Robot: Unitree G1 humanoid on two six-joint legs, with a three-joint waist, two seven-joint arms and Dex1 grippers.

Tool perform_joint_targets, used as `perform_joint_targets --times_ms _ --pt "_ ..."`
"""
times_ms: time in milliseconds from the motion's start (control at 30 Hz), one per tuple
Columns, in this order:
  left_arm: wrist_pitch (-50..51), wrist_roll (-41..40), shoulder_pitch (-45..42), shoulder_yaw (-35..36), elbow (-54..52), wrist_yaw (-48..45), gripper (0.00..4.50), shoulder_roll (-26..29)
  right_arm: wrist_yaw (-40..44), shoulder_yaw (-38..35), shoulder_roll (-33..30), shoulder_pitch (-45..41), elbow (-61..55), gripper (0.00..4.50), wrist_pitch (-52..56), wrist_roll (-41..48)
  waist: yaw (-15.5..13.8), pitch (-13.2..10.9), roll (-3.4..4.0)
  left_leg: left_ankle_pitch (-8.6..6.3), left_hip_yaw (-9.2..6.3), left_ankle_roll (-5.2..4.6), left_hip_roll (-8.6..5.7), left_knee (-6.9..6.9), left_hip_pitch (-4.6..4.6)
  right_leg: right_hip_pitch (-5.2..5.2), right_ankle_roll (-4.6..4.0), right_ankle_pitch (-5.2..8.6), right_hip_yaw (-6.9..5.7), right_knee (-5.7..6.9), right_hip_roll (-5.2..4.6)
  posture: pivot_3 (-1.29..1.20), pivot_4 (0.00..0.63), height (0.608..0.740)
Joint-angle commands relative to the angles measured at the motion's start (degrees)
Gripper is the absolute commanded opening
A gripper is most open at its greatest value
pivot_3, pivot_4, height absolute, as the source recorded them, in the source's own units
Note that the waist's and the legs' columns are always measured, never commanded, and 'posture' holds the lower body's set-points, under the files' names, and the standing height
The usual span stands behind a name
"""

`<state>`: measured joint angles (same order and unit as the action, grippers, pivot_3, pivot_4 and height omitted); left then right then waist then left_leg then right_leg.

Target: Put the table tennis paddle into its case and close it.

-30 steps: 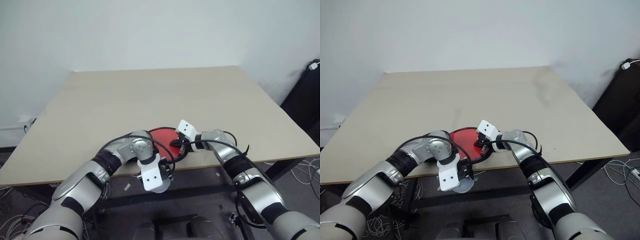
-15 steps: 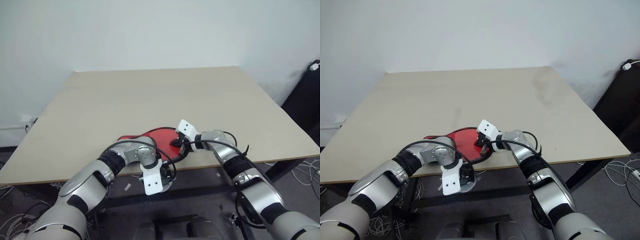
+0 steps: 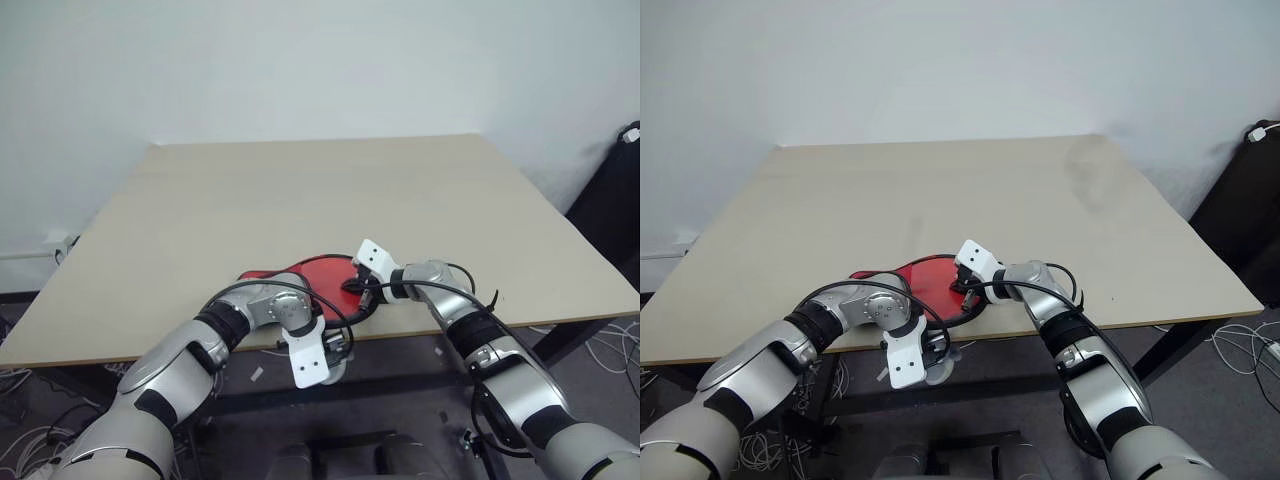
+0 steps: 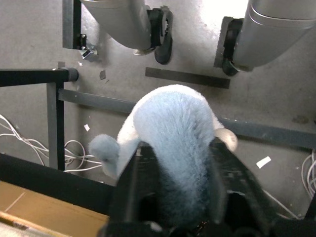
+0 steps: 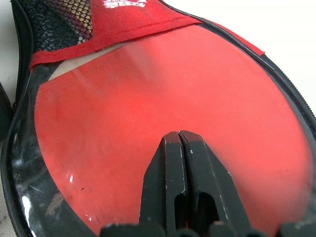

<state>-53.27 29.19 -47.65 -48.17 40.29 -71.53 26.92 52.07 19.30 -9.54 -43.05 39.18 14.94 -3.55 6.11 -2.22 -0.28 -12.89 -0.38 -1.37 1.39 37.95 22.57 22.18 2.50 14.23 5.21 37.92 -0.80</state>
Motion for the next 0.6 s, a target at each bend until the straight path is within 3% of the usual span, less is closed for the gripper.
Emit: perform_joint_targets --times_ms 33,233,600 --pt "6.8 -8.3 0.3 4.7 -1.6 -3.1 0.16 -0.5 -0.5 1.9 0.0 2.1 2.8 0.0 1.7 -2.2 -0.2 0.0 0.01 0.0 -0.01 0.0 0.0 0.0 0.0 0.01 0.0 0.0 0.0 0.0 0.0 0.0 0.0 0.74" --pt "24.5 -23.2 3.5 11.7 -11.7 -11.8 0.16 1.2 -0.6 1.7 -0.2 2.2 2.9 0.0 1.6 -2.2 -0.2 0.0 0.01 0.0 -0.06 -0.01 0.02 -0.01 0.03 0.05 0.0 0.0 0.03 0.02 0.0 0.0 0.0 0.74" --pt "54.4 -36.2 10.5 19.9 -28.6 -20.8 0.16 12.0 -0.8 1.5 0.0 1.7 3.8 0.0 1.1 -2.2 0.1 0.0 0.02 0.0 -0.17 0.0 0.07 -0.07 0.01 0.08 -0.01 0.01 0.03 0.0 0.06 0.0 0.0 0.74"
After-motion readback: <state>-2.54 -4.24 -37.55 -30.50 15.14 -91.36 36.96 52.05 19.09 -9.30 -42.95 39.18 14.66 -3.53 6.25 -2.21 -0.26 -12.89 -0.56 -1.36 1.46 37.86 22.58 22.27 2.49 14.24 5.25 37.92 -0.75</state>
